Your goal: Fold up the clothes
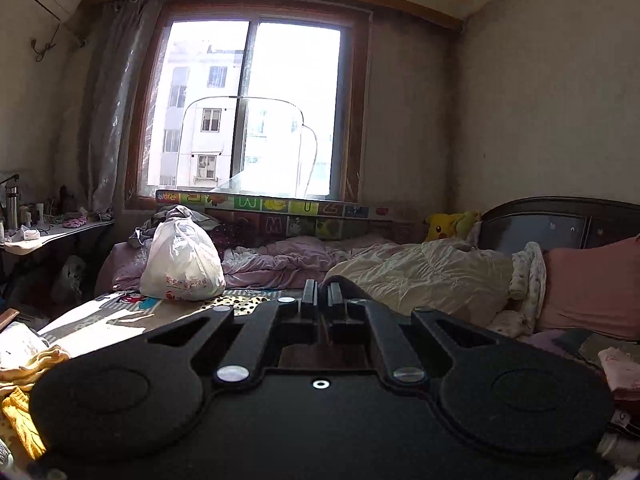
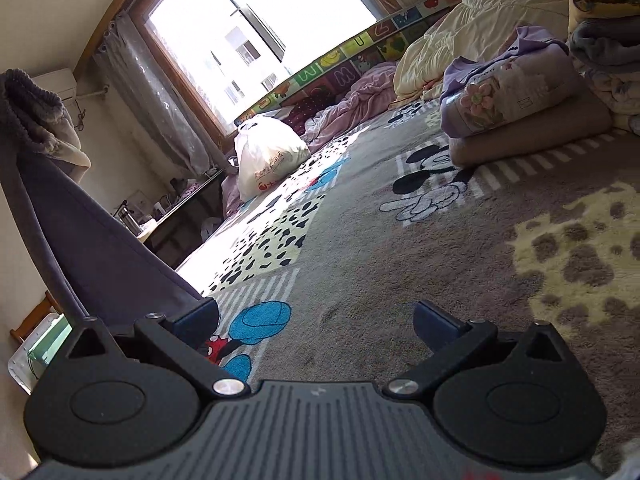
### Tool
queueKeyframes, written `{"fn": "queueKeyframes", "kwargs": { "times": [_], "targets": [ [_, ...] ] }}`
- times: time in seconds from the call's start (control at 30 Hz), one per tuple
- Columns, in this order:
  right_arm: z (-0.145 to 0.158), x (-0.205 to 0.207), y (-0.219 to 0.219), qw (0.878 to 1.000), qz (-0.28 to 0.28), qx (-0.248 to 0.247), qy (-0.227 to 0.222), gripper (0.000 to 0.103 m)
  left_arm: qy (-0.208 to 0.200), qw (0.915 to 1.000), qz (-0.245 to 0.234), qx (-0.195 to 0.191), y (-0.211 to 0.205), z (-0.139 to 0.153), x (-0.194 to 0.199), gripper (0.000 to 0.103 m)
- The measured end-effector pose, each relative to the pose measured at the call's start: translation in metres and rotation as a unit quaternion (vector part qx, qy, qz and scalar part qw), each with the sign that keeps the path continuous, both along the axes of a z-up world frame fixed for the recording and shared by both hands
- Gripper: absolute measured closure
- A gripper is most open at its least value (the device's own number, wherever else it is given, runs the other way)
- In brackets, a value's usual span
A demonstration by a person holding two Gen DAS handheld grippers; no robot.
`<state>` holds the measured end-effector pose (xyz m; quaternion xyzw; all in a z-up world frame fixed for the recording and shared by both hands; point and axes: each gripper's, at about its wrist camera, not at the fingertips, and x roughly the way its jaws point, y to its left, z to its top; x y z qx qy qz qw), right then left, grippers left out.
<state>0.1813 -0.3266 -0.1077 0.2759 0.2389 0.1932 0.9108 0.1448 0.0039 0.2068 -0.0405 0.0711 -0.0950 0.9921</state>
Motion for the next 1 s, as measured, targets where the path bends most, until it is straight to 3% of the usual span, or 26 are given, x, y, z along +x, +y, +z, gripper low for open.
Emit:
{"fn": "queueKeyframes", "kwargs": {
  "times": [0.13, 0.27, 0.3, 0.33, 0.37, 0.4, 0.47, 0.57, 0.63, 0.83, 1.0],
  "targets": [
    [-0.003, -0.002, -0.007, 1.0, -0.008, 0.013, 0.005, 0.0, 0.08, 0.9968, -0.005, -0.005, -0.005, -0.05, 0.012, 0.101],
    [-0.008, -0.004, -0.014, 0.999, -0.02, 0.039, 0.012, 0.0, 0.209, 0.9776, 0.016, 0.022, -0.012, -0.134, 0.014, 0.097],
    [-0.009, -0.004, -0.016, 0.999, -0.018, 0.044, 0.014, 0.0, 0.223, 0.974, 0.025, 0.031, -0.013, -0.149, 0.008, 0.087],
    [-0.011, -0.005, -0.017, 0.999, -0.016, 0.05, 0.016, 0.001, 0.237, 0.97, 0.033, 0.041, -0.015, -0.164, 0.003, 0.069],
    [-0.012, -0.005, -0.017, 0.999, -0.014, 0.047, 0.021, 0.002, 0.247, 0.9674, 0.039, 0.044, -0.014, -0.177, -0.004, 0.059],
    [-0.012, -0.006, -0.016, 0.999, -0.012, 0.042, 0.023, 0.004, 0.249, 0.9669, 0.042, 0.036, -0.01, -0.184, -0.012, 0.049],
    [-0.01, -0.008, -0.015, 0.999, -0.006, 0.038, 0.02, 0.007, 0.254, 0.9659, 0.048, 0.02, -0.002, -0.198, -0.029, 0.049],
    [-0.007, -0.012, -0.014, 0.999, 0.002, 0.044, 0.014, 0.022, 0.263, 0.9627, 0.056, -0.032, 0.011, -0.207, -0.047, 0.049],
    [-0.006, -0.015, -0.015, 0.999, -0.003, 0.049, 0.012, 0.022, 0.265, 0.9609, 0.058, -0.057, 0.016, -0.211, -0.055, 0.049],
    [-0.004, -0.02, -0.01, 0.998, 0.013, 0.065, 0.011, 0.029, 0.264, 0.9595, 0.061, -0.077, 0.013, -0.224, -0.062, 0.049],
    [-0.012, -0.015, 0.001, 0.994, 0.044, 0.098, 0.029, 0.037, 0.27, 0.9609, 0.035, -0.053, -0.011, -0.239, -0.055, 0.049]
  ]
}}
